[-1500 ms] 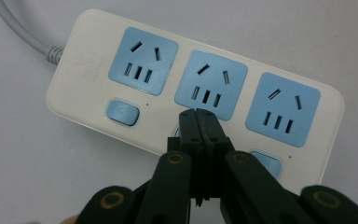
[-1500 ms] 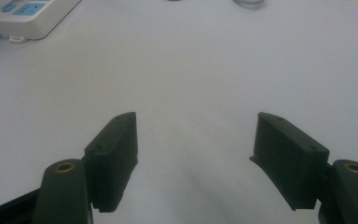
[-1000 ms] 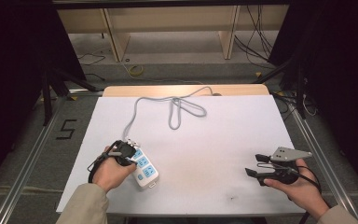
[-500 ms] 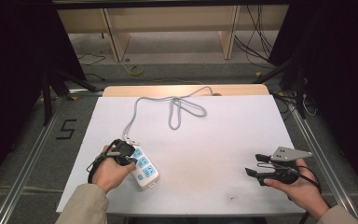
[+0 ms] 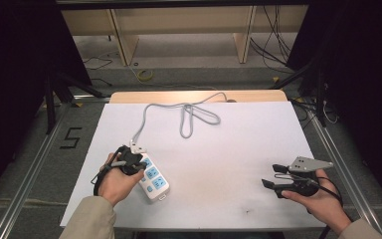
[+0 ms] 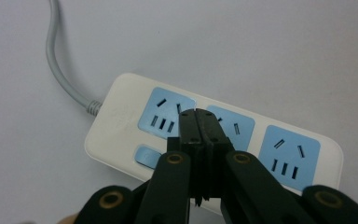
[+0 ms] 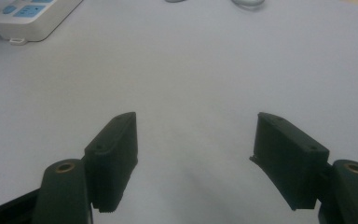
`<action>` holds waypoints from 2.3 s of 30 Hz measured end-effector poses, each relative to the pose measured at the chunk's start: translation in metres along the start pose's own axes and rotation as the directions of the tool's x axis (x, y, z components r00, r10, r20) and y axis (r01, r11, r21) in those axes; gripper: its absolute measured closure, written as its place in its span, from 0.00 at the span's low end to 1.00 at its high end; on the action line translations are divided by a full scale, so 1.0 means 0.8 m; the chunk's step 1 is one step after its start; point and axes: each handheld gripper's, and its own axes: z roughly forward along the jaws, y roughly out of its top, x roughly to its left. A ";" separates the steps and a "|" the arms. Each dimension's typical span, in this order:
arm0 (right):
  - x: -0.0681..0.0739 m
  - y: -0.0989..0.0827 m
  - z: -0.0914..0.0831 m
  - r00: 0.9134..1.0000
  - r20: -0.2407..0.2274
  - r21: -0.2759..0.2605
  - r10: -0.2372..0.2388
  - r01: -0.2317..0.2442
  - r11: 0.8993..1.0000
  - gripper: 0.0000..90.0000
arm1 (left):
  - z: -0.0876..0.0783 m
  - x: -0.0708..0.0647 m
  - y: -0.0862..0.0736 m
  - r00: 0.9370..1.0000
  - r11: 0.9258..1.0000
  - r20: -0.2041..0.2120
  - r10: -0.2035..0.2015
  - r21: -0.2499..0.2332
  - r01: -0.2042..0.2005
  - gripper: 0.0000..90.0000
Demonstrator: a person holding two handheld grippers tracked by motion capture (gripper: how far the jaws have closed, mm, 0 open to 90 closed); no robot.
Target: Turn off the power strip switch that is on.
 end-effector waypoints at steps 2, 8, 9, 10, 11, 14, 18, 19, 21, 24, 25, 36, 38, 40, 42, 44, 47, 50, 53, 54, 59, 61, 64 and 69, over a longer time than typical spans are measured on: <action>0.000 0.000 0.000 1.000 0.000 0.000 0.000 0.000 1.000 0.34 | -0.001 0.000 0.000 1.000 1.000 -0.004 -0.001 -0.017 0.001 1.00; 0.000 0.000 0.000 1.000 0.000 -0.001 -0.001 0.001 1.000 0.34 | -0.003 0.002 0.001 1.000 0.997 -0.004 -0.007 -0.079 0.006 0.98; 0.000 0.000 0.000 1.000 -0.001 -0.001 0.000 0.000 1.000 0.34 | -0.004 0.002 0.001 1.000 0.996 -0.002 -0.001 -0.087 0.001 0.96; 0.000 0.000 0.000 1.000 -0.001 0.000 0.000 0.000 1.000 0.34 | -0.004 0.001 0.001 1.000 0.995 0.000 -0.003 -0.097 0.003 0.96; 0.000 0.000 0.000 1.000 0.000 -0.001 0.000 0.000 1.000 0.34 | -0.005 0.001 0.001 1.000 0.995 0.000 0.001 -0.104 -0.001 0.96; 0.000 0.000 0.000 1.000 0.000 -0.001 -0.001 0.001 1.000 0.34 | -0.006 0.001 0.002 1.000 0.993 0.001 0.006 -0.121 -0.006 0.96; 0.000 0.000 0.000 1.000 -0.001 -0.001 -0.001 0.001 1.000 0.34 | -0.007 0.001 0.002 1.000 0.988 0.004 0.006 -0.153 -0.006 0.94; 0.000 0.000 0.000 1.000 -0.001 -0.001 -0.001 0.001 1.000 0.34 | -0.008 0.001 0.002 1.000 0.987 0.005 0.009 -0.162 -0.008 0.93; 0.000 0.000 0.000 1.000 -0.001 -0.001 -0.001 0.001 1.000 0.34 | -0.008 0.001 0.002 1.000 0.983 0.006 0.002 -0.181 -0.001 0.91; 0.001 0.000 0.000 1.000 -0.002 0.000 0.000 0.000 1.000 0.34 | -0.007 0.001 0.001 1.000 0.977 0.012 0.016 -0.213 -0.013 0.86; 0.001 0.000 0.000 1.000 -0.003 -0.001 -0.001 0.001 1.000 0.34 | -0.007 0.001 0.001 1.000 0.975 0.011 0.019 -0.221 -0.016 0.85; 0.001 0.000 0.000 1.000 -0.004 -0.002 -0.002 0.002 1.000 0.34 | 0.003 0.002 -0.002 0.995 0.933 0.023 0.095 -0.349 -0.081 0.52; 0.001 0.000 0.000 1.000 -0.004 -0.003 -0.002 0.002 1.000 0.34 | 0.003 0.001 -0.001 0.995 0.928 0.040 0.086 -0.367 -0.066 0.47; 0.001 0.000 0.000 1.000 -0.005 -0.003 -0.002 0.002 1.000 0.34 | 0.004 0.000 -0.001 0.996 0.924 0.045 0.082 -0.378 -0.059 0.41; 0.001 0.000 0.000 1.000 -0.005 -0.003 -0.002 0.002 1.000 0.34 | 0.005 -0.003 -0.002 0.995 0.923 0.071 0.072 -0.383 -0.039 0.36; 0.001 0.000 0.000 1.000 -0.005 -0.004 -0.002 0.002 1.000 0.34 | 0.006 -0.005 -0.003 0.993 0.920 0.089 0.072 -0.392 -0.032 0.33; 0.001 0.000 0.000 1.000 -0.006 -0.005 -0.001 0.001 1.000 0.34 | 0.007 -0.010 -0.004 0.990 0.913 0.106 0.095 -0.406 -0.044 0.28; 0.001 0.000 0.000 1.000 -0.007 -0.006 -0.003 0.003 1.000 0.33 | 0.004 -0.015 -0.007 0.987 0.902 0.110 0.117 -0.427 -0.059 0.26; 0.000 0.000 0.000 1.000 -0.008 -0.011 0.002 -0.002 1.000 0.33 | 0.001 -0.017 -0.016 0.984 0.900 0.117 0.133 -0.431 -0.070 0.25; 0.000 0.000 0.000 1.000 -0.008 -0.011 0.002 -0.002 1.000 0.33 | 0.001 -0.018 -0.019 0.983 0.900 0.120 0.137 -0.429 -0.073 0.25; 0.000 -0.001 0.001 1.000 -0.011 -0.010 0.002 -0.002 1.000 0.33 | 0.000 -0.023 -0.031 0.980 0.909 0.104 0.171 -0.400 -0.116 0.25; 0.000 -0.001 0.001 1.000 -0.011 -0.012 0.001 -0.001 1.000 0.33 | 0.000 -0.025 -0.035 0.979 0.912 0.107 0.175 -0.392 -0.120 0.25; 0.000 -0.001 0.001 1.000 -0.011 -0.009 0.002 -0.002 1.000 0.33 | 0.000 -0.027 -0.038 0.978 0.917 0.105 0.181 -0.378 -0.129 0.25; 0.000 0.000 0.002 1.000 -0.011 -0.007 0.000 -0.001 1.000 0.32 | 0.002 -0.030 -0.036 0.978 0.916 0.102 0.182 -0.380 -0.131 0.25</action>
